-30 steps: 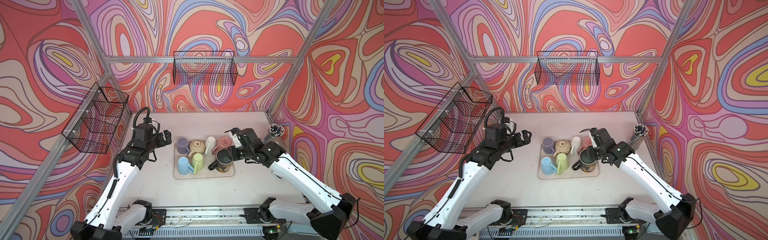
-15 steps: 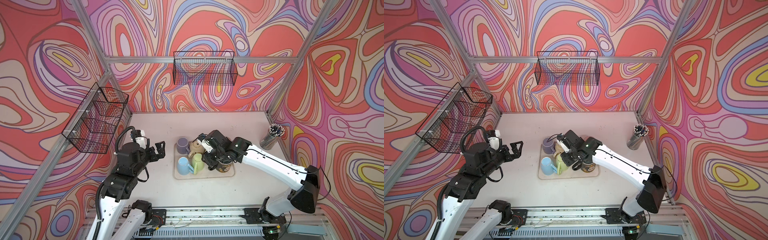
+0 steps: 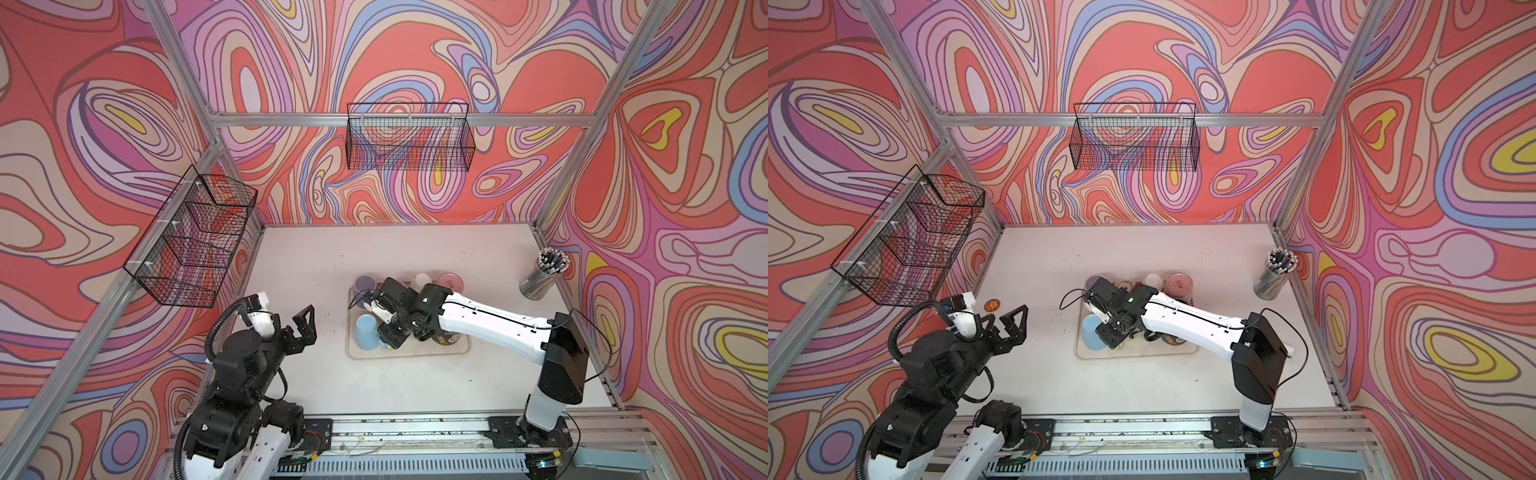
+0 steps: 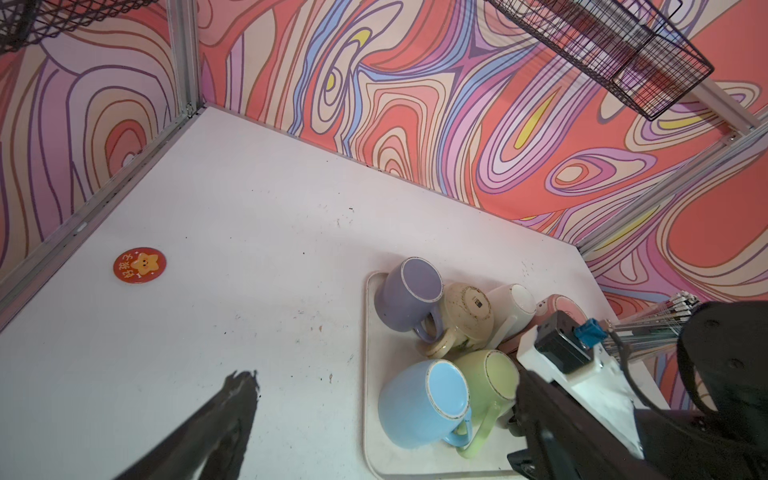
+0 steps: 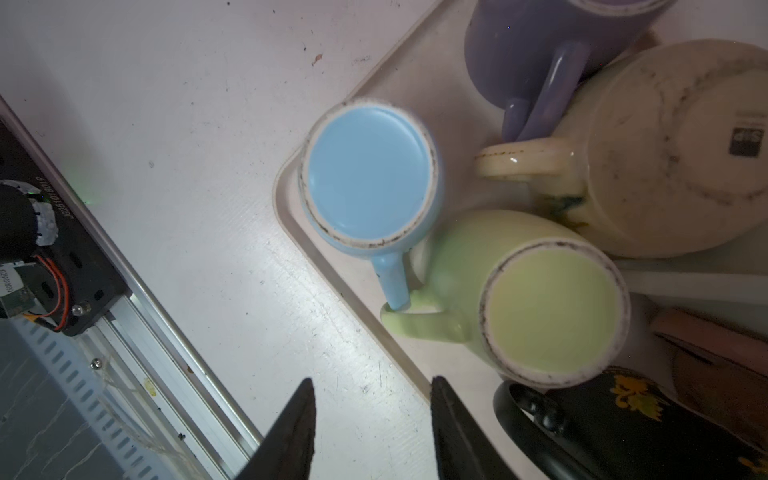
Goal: Turn the mug right side up
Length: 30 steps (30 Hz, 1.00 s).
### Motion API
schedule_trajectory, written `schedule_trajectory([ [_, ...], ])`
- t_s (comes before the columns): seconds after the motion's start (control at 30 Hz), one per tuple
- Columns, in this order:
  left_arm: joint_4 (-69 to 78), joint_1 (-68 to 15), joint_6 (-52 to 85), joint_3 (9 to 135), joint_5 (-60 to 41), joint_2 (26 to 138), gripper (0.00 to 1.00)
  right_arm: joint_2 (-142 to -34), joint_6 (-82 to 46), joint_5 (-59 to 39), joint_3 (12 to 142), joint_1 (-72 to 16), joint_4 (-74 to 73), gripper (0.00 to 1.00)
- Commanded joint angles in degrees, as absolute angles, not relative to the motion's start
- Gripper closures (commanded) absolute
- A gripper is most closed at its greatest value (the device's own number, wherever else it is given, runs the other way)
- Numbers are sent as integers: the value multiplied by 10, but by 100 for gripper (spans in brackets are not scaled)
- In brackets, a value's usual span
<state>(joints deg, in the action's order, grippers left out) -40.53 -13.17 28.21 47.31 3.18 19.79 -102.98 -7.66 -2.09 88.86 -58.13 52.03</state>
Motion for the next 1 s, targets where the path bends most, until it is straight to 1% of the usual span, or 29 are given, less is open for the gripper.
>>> schedule_trajectory([
  [0.0,-429,-130,278,458,49,185,0,-1061,-65,-28,922,-586,525,54],
  [0.23,-419,-130,273,445,51,167,0,-1113,-57,-13,964,-586,545,54],
  [0.4,-421,-130,273,442,44,165,0,-1134,-48,0,967,-586,546,54],
  [0.67,-418,-130,270,442,37,167,0,-1176,-47,8,991,-586,554,57],
  [0.83,-419,-130,269,442,35,165,0,-1195,-46,10,1004,-586,560,63],
  [0.97,-419,-130,269,442,35,164,0,-1201,-49,12,1008,-586,559,72],
])
